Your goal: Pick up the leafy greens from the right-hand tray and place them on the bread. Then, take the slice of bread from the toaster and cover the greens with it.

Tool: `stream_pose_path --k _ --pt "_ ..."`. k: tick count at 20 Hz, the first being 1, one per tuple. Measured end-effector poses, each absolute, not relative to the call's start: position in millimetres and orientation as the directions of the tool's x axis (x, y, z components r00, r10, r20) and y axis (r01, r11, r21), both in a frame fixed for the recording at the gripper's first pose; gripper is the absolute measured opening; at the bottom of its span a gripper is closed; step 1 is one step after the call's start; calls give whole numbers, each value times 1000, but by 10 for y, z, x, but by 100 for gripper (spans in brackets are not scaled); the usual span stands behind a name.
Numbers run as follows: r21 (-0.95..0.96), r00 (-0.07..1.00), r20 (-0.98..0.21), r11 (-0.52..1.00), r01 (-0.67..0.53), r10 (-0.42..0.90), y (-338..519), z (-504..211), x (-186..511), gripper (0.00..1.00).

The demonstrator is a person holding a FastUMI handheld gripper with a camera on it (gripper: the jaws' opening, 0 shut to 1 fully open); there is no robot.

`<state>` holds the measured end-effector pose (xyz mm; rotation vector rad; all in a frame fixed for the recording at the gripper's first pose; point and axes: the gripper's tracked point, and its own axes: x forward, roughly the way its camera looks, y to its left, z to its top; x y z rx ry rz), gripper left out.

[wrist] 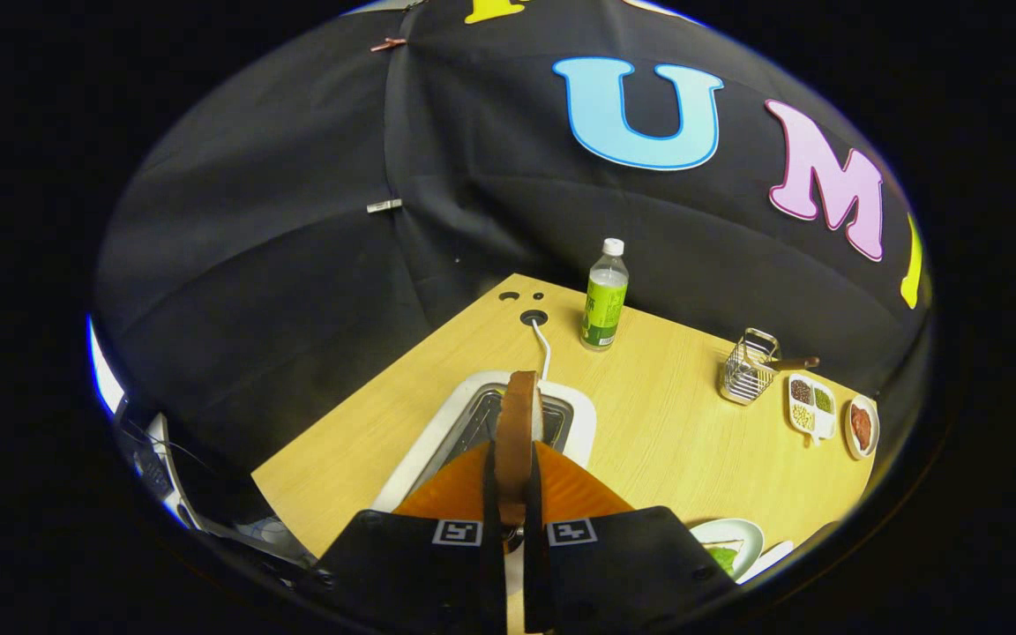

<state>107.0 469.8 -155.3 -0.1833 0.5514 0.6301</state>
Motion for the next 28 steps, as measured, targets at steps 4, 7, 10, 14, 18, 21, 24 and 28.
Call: stream_pose_path --k 4,7,10,14,18,21,24,28 --pt "24 687 -481 791 -611 545 4546 -1166 1049 12" --pt "30 701 -451 795 -606 552 4325 -934 1057 12" --pt "65 711 -433 806 -588 554 4069 -815 1027 12" --pt "104 728 -435 832 -544 530 3594 -789 1075 12" --pt "134 728 -472 856 -499 498 3081 -1040 1048 12" --pt "152 724 -514 880 -450 460 2723 -1311 1033 12" --pt "202 706 -551 892 -403 444 2493 -1575 1005 12" --pt "272 686 -561 885 -377 464 2329 -1873 993 12"
